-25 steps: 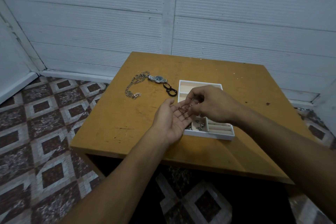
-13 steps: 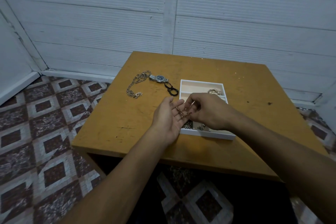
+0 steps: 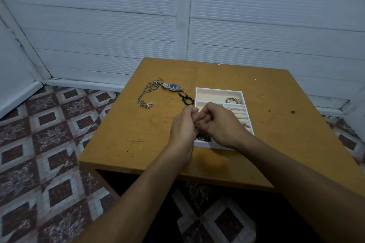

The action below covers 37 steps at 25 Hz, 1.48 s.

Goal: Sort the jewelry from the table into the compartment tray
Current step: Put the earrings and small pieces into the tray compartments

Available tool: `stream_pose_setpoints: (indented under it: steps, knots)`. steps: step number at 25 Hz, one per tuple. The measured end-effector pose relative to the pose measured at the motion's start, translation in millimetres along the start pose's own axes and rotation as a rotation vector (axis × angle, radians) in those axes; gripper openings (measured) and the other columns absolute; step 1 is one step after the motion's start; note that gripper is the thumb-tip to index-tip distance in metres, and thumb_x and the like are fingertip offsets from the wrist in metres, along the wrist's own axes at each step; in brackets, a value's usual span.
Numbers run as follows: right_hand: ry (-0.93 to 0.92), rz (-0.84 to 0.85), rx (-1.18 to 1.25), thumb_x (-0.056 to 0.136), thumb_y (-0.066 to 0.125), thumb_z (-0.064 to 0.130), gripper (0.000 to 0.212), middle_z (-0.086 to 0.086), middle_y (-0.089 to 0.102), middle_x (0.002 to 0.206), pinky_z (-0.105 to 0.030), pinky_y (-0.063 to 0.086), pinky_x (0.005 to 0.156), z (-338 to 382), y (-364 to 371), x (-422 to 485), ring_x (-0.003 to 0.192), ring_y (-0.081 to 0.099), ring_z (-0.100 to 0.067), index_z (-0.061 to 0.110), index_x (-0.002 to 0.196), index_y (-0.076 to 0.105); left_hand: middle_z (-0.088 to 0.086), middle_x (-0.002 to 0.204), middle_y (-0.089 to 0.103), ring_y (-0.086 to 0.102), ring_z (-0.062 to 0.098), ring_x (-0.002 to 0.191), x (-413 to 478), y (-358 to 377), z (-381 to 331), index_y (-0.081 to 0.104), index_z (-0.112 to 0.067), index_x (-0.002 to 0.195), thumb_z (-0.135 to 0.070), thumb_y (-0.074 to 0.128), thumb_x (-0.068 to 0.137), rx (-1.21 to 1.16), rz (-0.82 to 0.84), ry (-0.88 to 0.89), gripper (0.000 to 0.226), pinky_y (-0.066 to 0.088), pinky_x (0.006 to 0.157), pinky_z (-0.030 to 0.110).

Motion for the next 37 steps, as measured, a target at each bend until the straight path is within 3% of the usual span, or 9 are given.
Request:
stream_pose_setpoints:
  steps: [2,5,8,12,19,21,25,30,37]
  knots:
    - [0.022,-0.003,0.032,0.08,0.067,0.005,0.016,0.001,0.067,0.078,-0.027,0.051,0.065,-3.0,1.9,-1.3,0.073,0.063,-0.015,0.018,0.083,0.057,0.005,0.097,0.074,0.072,0.016,0.087,-2.2,-0.2,-1.3,0.061,-0.012,0.109,-0.031,0.043,0.097,0.038,-0.012,0.028,0.028,0.054,0.074,0.029]
    - [0.039,-0.013,0.068,0.078,0.068,0.003,0.016,-0.004,0.069,0.081,-0.034,0.054,0.07,-7.3,2.8,-1.9,0.076,0.065,-0.018,0.015,0.083,0.059,0.008,0.103,0.072,0.07,0.02,0.093,-4.4,0.7,-2.9,0.061,-0.012,0.111,-0.031,0.045,0.096,0.075,-0.026,0.055,0.029,0.055,0.08,0.033]
    - [0.045,-0.017,0.082,0.078,0.069,0.005,0.016,-0.001,0.068,0.078,-0.03,0.053,0.067,-11.5,2.6,-3.6,0.071,0.064,-0.014,0.016,0.082,0.059,0.01,0.111,0.069,0.067,0.022,0.102,-6.0,3.0,-3.0,0.06,-0.012,0.113,-0.031,0.044,0.097,0.107,-0.021,0.062,0.029,0.054,0.088,0.036]
    - [0.075,-0.02,0.1,0.078,0.07,0.007,0.018,0.001,0.068,0.076,-0.027,0.05,0.065,-17.2,0.8,-6.8,0.07,0.063,-0.014,0.021,0.08,0.058,0.008,0.117,0.065,0.064,0.016,0.104,-7.4,4.0,-4.7,0.057,-0.015,0.111,-0.029,0.042,0.098,0.108,0.006,0.073,0.024,0.049,0.076,0.024]
    - [0.069,-0.05,0.101,0.08,0.067,0.012,0.013,0.005,0.066,0.076,-0.02,0.043,0.057,-17.8,0.8,-12.1,0.063,0.057,-0.006,0.022,0.085,0.061,0.004,0.112,0.067,0.063,0.016,0.106,-5.4,-3.5,-6.1,0.06,-0.019,0.098,-0.027,0.044,0.098,0.201,-0.009,0.169,0.018,0.051,0.091,0.032]
    - [0.058,-0.056,0.111,0.079,0.068,0.011,0.014,0.006,0.066,0.079,-0.021,0.047,0.06,-12.7,3.2,-10.5,0.067,0.059,-0.006,0.021,0.087,0.061,-0.003,0.101,0.067,0.062,0.012,0.1,-3.6,-15.3,-9.5,0.062,-0.025,0.095,-0.031,0.046,0.096,0.351,-0.061,0.267,0.017,0.051,0.087,0.03]
    - [0.026,-0.025,0.116,0.081,0.068,0.012,0.015,0.006,0.064,0.083,-0.017,0.051,0.061,-2.6,15.0,-4.0,0.068,0.061,-0.004,0.021,0.091,0.061,-0.018,0.096,0.062,0.054,-0.01,0.087,0.1,-46.2,-18.4,0.062,-0.028,0.11,-0.036,0.044,0.098,0.761,-0.093,0.479,0.023,0.038,0.068,0.005]
    - [-0.112,-0.042,-0.089,0.083,0.065,0.017,0.016,0.01,0.059,0.091,-0.02,0.044,0.068,15.8,31.5,17.5,0.087,0.055,-0.008,0.023,0.097,0.061,-0.002,0.126,0.061,0.051,0.009,0.112,13.2,-84.0,-32.1,0.059,-0.018,0.129,-0.036,0.042,0.099,1.103,-0.09,0.599,0.038,0.038,0.093,0.024]
    - [-0.264,0.066,-0.375,0.086,0.06,0.023,0.035,0.0,0.059,0.122,-0.035,0.047,0.091,36.5,73.0,53.8,0.112,0.052,-0.019,0.021,0.121,0.056,0.002,0.125,0.06,0.047,0.016,0.117,27.9,-129.8,-41.3,0.056,-0.014,0.128,-0.035,0.044,0.098,1.49,-0.058,0.689,0.039,0.03,0.099,0.023]
Point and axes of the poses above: each hand's wrist, its own x-axis towards the middle knuckle, its own y-axis out of the palm, z = x × y, the point moved 3 cm from there along x, towards the middle knuckle
